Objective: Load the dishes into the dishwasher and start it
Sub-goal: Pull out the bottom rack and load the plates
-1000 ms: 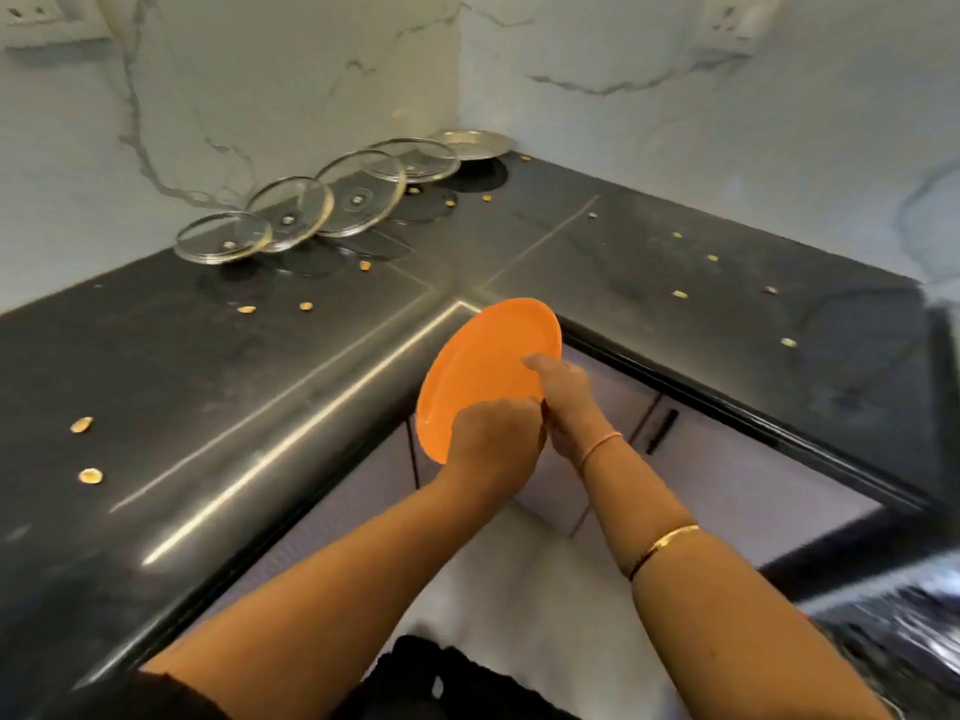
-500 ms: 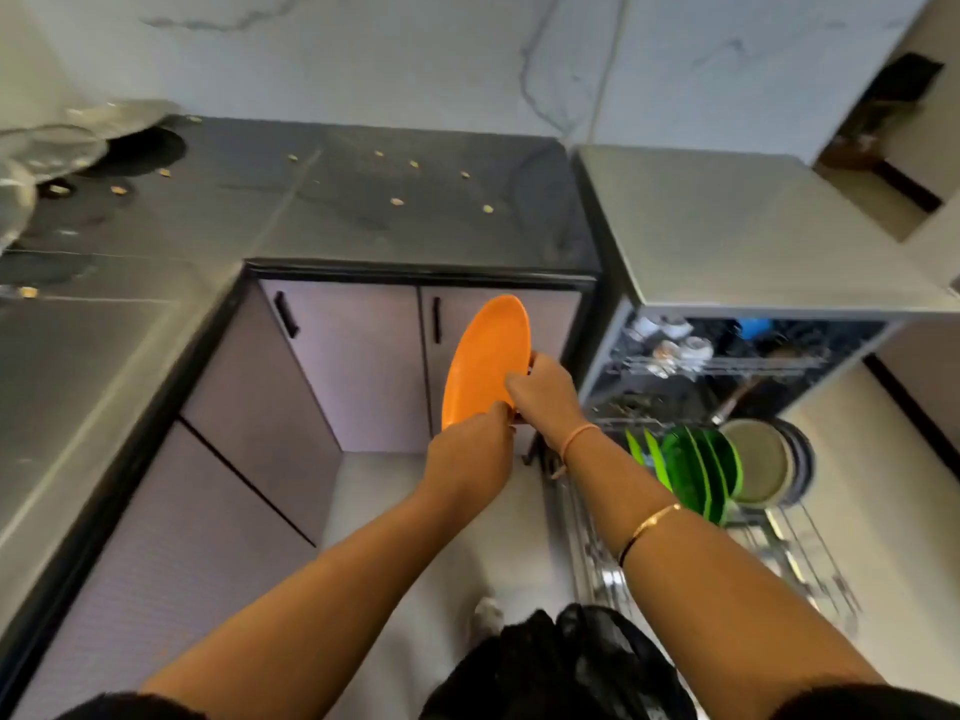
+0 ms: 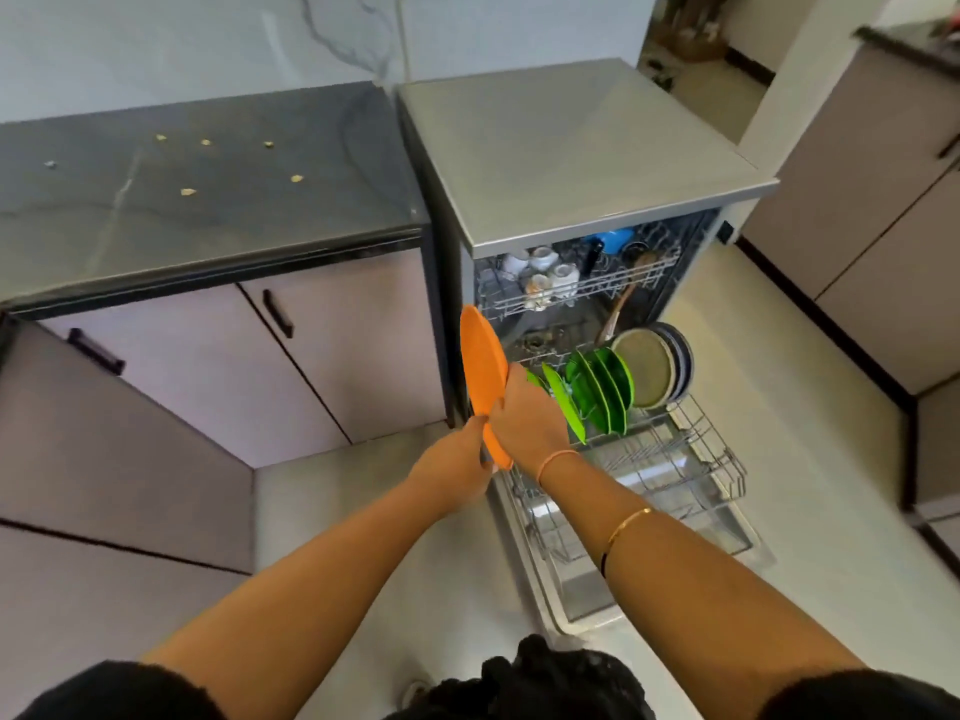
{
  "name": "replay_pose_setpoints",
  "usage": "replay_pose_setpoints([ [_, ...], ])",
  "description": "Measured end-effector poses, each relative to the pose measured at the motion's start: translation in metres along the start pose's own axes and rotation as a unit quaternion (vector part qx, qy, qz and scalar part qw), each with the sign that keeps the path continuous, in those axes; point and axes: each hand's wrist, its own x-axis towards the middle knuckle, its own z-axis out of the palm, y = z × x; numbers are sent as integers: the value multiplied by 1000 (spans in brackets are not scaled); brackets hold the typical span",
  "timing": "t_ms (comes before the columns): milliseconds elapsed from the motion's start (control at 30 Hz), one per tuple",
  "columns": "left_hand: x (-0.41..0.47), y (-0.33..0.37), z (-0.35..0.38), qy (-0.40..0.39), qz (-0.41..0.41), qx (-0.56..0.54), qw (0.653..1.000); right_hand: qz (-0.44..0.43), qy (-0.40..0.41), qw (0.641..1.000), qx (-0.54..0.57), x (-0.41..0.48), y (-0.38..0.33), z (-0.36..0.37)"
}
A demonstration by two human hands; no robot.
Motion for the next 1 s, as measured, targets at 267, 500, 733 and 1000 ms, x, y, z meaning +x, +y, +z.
replay_pose_setpoints([
  [267, 76, 29, 52, -54, -105, -19, 993, 3, -45, 997, -62, 56, 108, -5],
  [500, 145, -1, 118, -42, -158, -68, 984, 62, -60, 994, -72, 114, 182, 37],
  [733, 217, -65, 185, -45, -162, -50, 984, 80, -85, 987, -109, 171, 249, 129],
  [1000, 267, -122, 253, -43, -159, -50, 985, 42, -59, 987, -146, 233, 288, 202],
])
